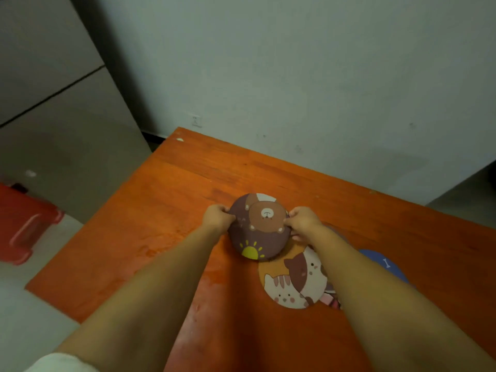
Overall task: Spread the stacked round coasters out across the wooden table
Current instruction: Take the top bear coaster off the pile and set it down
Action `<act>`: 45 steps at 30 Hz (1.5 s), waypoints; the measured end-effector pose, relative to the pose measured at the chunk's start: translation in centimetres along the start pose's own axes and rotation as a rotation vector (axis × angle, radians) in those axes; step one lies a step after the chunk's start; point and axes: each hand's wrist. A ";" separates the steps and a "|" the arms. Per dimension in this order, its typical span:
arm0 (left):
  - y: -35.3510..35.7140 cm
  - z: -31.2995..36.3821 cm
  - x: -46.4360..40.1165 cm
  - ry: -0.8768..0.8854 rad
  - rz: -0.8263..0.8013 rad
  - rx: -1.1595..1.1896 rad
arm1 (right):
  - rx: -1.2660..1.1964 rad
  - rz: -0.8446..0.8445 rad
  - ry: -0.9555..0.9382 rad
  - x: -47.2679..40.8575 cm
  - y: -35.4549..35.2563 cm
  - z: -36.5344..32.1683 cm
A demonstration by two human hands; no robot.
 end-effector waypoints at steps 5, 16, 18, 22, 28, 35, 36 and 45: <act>-5.7 -1.3 3.0 -0.024 -0.057 0.086 | -0.078 -0.065 -0.082 2.5 1.4 -3.0; -15.2 -9.3 0.7 -0.056 -0.131 0.041 | 0.030 0.044 -0.091 6.1 13.1 -6.2; -16.6 -10.6 0.0 -0.042 -0.161 -0.008 | 0.030 0.069 -0.048 7.1 15.4 -6.1; -19.0 -13.1 -1.3 0.002 -0.225 -0.164 | -0.042 0.156 0.053 9.9 20.2 -5.5; -19.8 -15.5 -2.8 0.122 -0.225 -0.335 | -0.032 0.304 0.091 13.2 25.1 -3.7; -18.1 -15.8 -3.9 0.357 -0.081 -0.632 | 0.139 0.351 0.090 13.5 26.8 -2.1; -17.9 -15.8 -3.9 0.394 -0.064 -0.684 | 0.188 0.337 0.092 13.4 26.9 -1.8; -17.2 -15.1 -3.6 0.593 0.066 -1.050 | 0.482 0.279 0.070 13.4 25.6 -2.0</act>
Point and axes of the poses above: each hand's wrist, its own x-axis away from the middle knuckle, its own y-axis out of the palm, z = x × y, and after that the axes turned 13 degrees about -y, right-handed
